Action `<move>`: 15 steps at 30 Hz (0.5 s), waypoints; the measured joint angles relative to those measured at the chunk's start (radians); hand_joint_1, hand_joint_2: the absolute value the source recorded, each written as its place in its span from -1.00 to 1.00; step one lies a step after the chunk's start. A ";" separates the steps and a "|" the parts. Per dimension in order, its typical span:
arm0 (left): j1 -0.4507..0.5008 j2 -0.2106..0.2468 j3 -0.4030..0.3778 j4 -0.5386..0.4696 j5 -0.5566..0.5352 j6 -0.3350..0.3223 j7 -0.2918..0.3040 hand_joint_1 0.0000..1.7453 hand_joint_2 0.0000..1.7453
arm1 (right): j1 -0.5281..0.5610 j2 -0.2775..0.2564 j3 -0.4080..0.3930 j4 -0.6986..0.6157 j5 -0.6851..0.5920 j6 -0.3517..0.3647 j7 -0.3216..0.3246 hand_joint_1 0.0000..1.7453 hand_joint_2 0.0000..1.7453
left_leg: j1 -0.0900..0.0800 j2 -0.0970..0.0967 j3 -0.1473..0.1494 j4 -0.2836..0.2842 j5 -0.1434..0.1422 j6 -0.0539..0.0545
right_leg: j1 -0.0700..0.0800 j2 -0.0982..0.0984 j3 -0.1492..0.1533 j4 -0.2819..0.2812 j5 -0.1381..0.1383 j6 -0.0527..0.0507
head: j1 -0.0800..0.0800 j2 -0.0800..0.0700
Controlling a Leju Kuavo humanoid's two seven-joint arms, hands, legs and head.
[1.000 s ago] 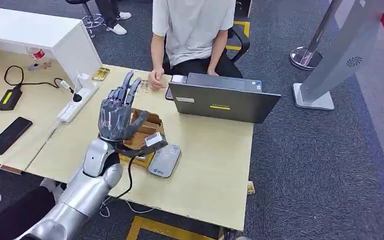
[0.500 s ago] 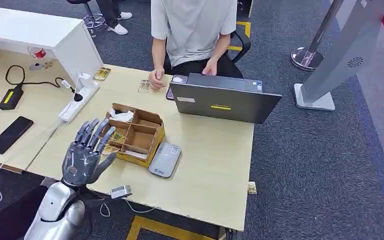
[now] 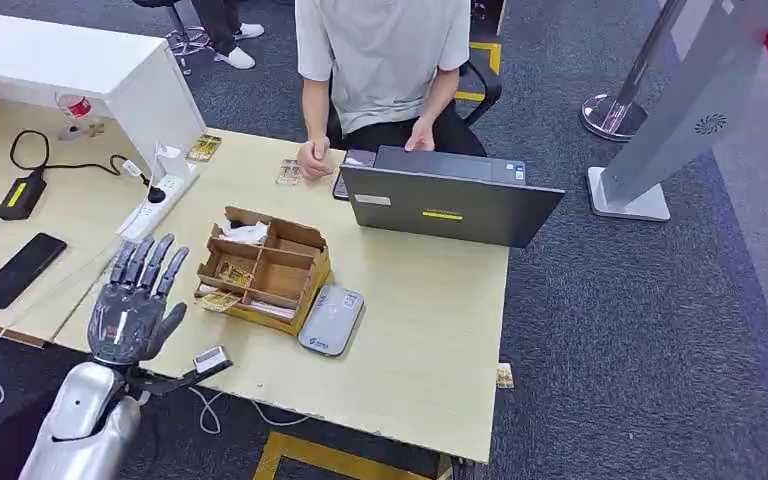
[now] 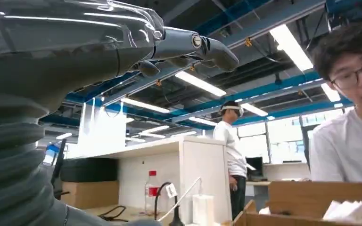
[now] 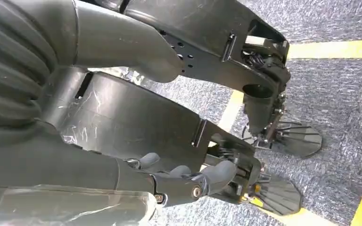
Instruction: Pass the card to the sensor for recognition and then transmit it.
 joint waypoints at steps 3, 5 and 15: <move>-0.012 -0.001 0.000 0.027 -0.019 0.000 0.013 -1.00 1.00 | -0.001 0.000 0.000 0.000 0.000 0.004 0.003 -1.00 1.00 | 0.000 0.000 0.000 0.000 0.000 0.000 | 0.000 0.000 0.000 0.000 0.000 0.000 | 0.000 0.000; -0.016 -0.001 0.000 0.039 -0.024 0.000 0.014 -1.00 1.00 | -0.001 0.000 0.000 -0.001 0.000 0.006 0.003 -1.00 1.00 | 0.000 0.000 0.000 0.000 0.000 0.000 | 0.000 0.000 0.000 0.000 0.000 0.000 | 0.000 0.000; -0.039 -0.010 -0.020 0.088 -0.047 0.000 0.050 -1.00 1.00 | -0.003 0.001 0.000 -0.003 0.000 0.012 0.019 -1.00 1.00 | 0.000 0.000 0.000 0.000 0.000 0.000 | 0.000 0.000 0.000 0.000 0.000 0.000 | 0.000 0.000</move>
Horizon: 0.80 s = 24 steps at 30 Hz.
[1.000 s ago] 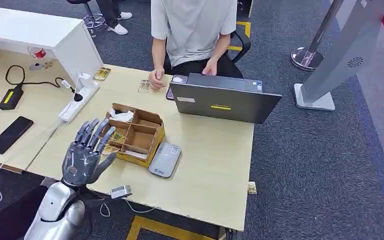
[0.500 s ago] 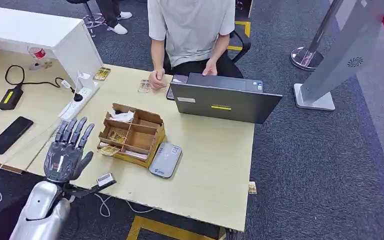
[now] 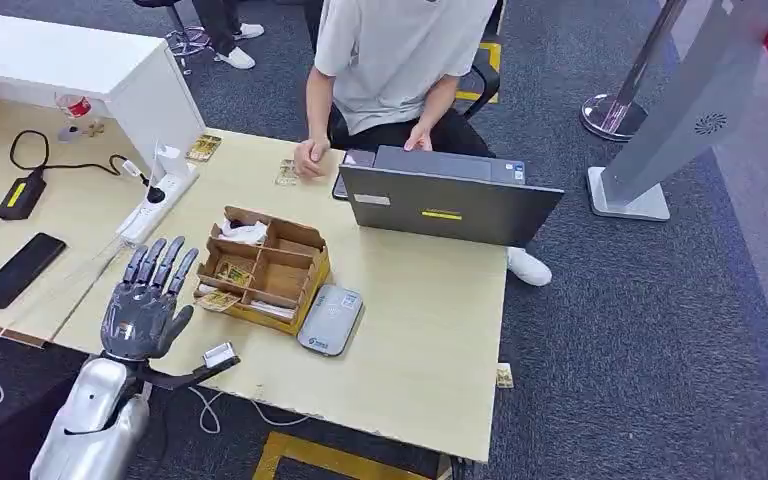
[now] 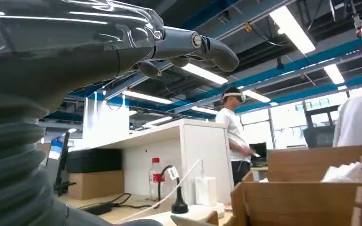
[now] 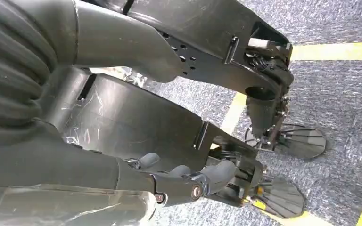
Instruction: Pass the card to the sensor for recognition and then transmit it.
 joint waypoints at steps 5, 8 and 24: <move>-0.007 -0.007 -0.030 0.024 -0.004 0.000 0.021 -1.00 1.00 | -0.001 0.002 0.000 0.000 0.000 0.001 0.002 -1.00 1.00 | 0.000 0.000 0.000 0.000 0.000 0.000 | 0.000 0.000 0.000 0.000 0.000 0.000 | 0.000 0.000; -0.008 -0.008 -0.048 0.035 -0.004 0.000 0.027 -1.00 1.00 | -0.002 0.002 0.000 0.000 0.001 0.003 0.002 -1.00 1.00 | 0.000 0.000 0.000 0.000 0.000 0.000 | 0.000 0.000 0.000 0.000 0.000 0.000 | 0.000 0.000; -0.011 -0.008 -0.096 0.075 0.015 0.000 0.046 1.00 1.00 | -0.004 0.005 0.007 0.000 0.007 0.004 0.002 -1.00 1.00 | 0.000 0.000 0.000 0.000 0.000 0.000 | 0.000 0.000 0.000 0.000 0.000 0.000 | 0.000 0.000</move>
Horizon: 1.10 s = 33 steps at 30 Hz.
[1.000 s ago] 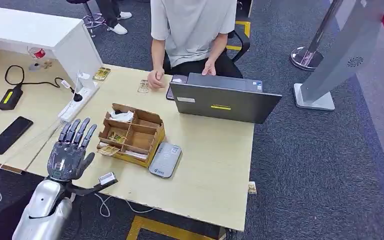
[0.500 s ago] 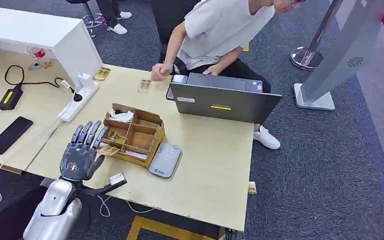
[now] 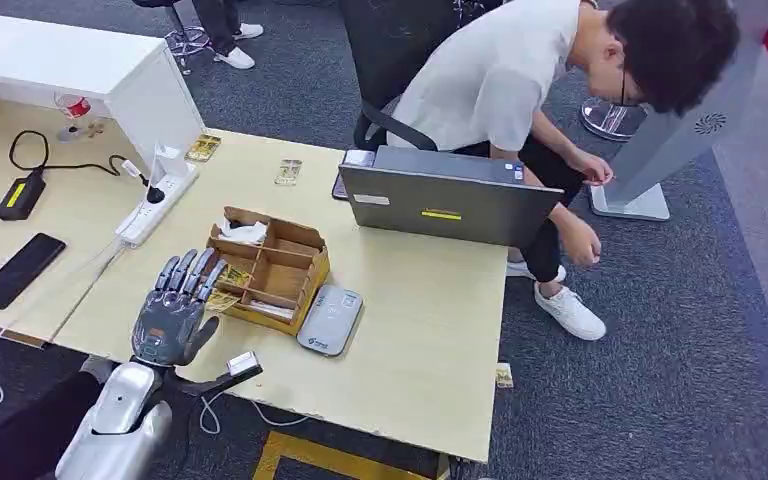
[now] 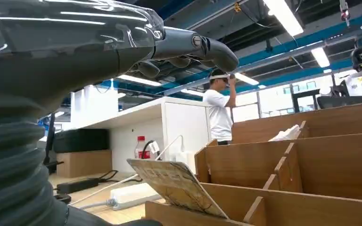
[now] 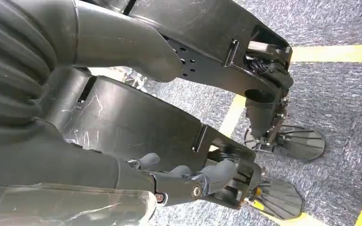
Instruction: Pass the card to the sensor for recognition and then transmit it.
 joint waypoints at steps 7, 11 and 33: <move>-0.010 0.002 -0.011 0.029 0.034 0.000 0.005 1.00 1.00 | 0.000 0.000 0.002 0.000 0.003 0.001 -0.002 -1.00 1.00 | 0.000 0.000 0.000 0.000 0.000 0.000 | 0.000 0.000 0.000 0.000 0.000 0.000 | 0.000 0.000; -0.018 0.014 -0.037 0.055 0.072 0.000 0.020 1.00 1.00 | 0.000 0.000 0.003 0.000 0.007 0.005 -0.002 -1.00 1.00 | 0.000 0.000 0.000 0.000 0.000 0.000 | 0.000 0.000 0.000 0.000 0.000 0.000 | 0.000 0.000; -0.046 0.038 -0.118 0.056 0.111 0.000 0.051 1.00 1.00 | 0.001 -0.002 0.003 -0.003 0.008 0.000 -0.012 -1.00 1.00 | 0.000 0.000 0.000 0.000 0.000 0.000 | 0.000 0.000 0.000 0.000 0.000 0.000 | 0.000 0.000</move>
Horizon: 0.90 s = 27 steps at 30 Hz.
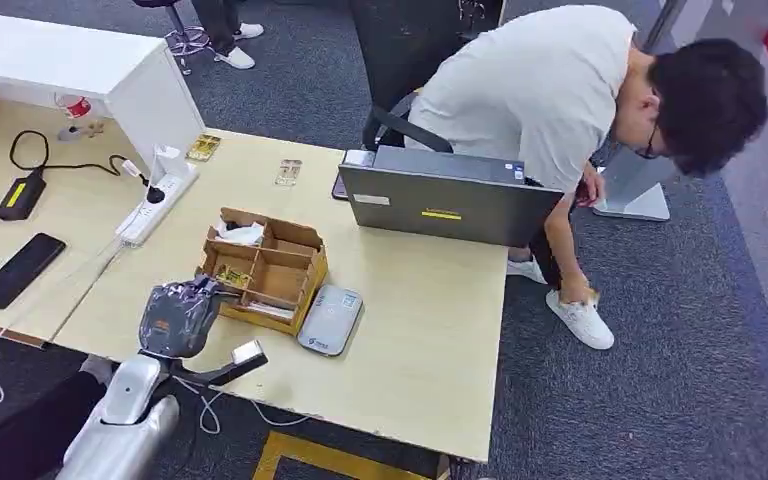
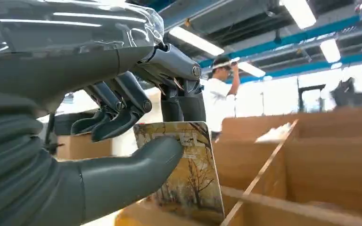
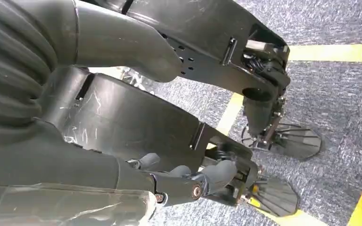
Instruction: Pass the card to the sensor for recognition and then transmit it.
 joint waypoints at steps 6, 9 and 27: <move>0.016 -0.036 0.018 -0.152 0.039 0.000 -0.109 1.00 1.00 | 0.004 -0.001 0.000 0.000 0.000 -0.002 -0.015 -1.00 1.00 | 0.000 0.000 0.000 0.000 0.000 0.000 | 0.000 0.000 0.000 0.000 0.000 0.000 | 0.000 0.000; 0.024 -0.058 0.018 -0.245 0.063 0.000 -0.135 1.00 1.00 | 0.004 -0.002 0.000 0.000 0.000 0.002 -0.017 -1.00 1.00 | 0.000 0.000 0.000 0.000 0.000 0.000 | 0.000 0.000 0.000 0.000 0.000 0.000 | 0.000 0.000; -0.281 -0.164 -0.028 -0.314 -0.179 -0.001 0.094 1.00 1.00 | -0.027 -0.008 0.016 0.000 0.049 0.050 0.011 -1.00 1.00 | 0.000 0.000 0.000 0.001 0.004 0.000 | 0.000 -0.001 -0.001 0.000 0.004 -0.002 | -0.002 0.000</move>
